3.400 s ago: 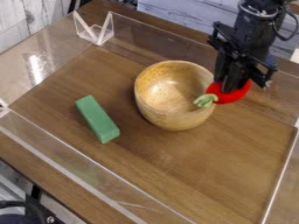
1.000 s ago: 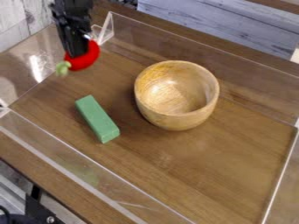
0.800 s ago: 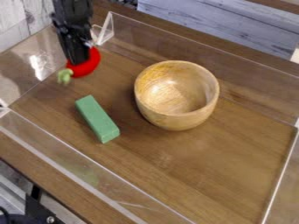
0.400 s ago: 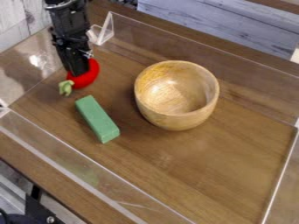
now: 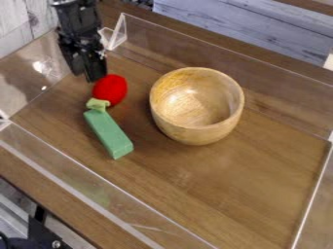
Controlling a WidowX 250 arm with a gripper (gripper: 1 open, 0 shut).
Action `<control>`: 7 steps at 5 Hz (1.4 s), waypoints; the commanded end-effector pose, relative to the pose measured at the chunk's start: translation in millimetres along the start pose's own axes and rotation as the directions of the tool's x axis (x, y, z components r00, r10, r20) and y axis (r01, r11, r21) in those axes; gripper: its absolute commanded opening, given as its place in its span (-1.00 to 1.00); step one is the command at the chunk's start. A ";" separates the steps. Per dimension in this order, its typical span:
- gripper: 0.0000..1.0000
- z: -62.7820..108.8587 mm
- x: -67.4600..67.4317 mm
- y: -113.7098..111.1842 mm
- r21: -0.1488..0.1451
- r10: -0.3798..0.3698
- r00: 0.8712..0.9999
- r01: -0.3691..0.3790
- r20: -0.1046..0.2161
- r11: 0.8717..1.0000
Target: Move the red object to the left side of the table
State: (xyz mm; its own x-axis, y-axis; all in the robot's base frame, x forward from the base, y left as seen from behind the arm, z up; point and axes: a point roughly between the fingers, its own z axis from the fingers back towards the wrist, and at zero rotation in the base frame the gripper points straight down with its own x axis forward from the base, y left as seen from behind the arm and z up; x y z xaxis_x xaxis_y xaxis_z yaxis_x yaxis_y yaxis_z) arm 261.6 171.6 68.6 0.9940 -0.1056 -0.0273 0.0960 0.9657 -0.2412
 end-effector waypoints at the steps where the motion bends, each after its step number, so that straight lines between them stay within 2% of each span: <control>1: -1.00 33.4 1.4 7.6 0.058 0.027 0.996 -0.031 0.082 0.998; 2: -1.00 38.2 -2.0 14.8 0.050 0.067 0.994 -0.072 0.092 0.996; 3: 1.00 31.6 -8.7 18.4 0.040 -0.003 0.997 0.000 0.072 0.999; 4: -1.00 25.0 -14.9 22.6 0.026 -0.071 0.996 0.070 0.056 0.997; 6: -1.00 34.1 -19.7 29.8 -0.002 -0.104 0.992 0.104 0.065 0.995; 7: -1.00 37.8 -16.6 34.9 -0.021 -0.085 0.993 0.087 0.085 0.996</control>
State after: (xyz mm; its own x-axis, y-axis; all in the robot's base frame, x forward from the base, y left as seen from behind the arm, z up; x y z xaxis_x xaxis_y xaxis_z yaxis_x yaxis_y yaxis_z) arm 246.8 208.6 81.4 0.9852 -0.1672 0.0389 0.1710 0.9360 -0.3076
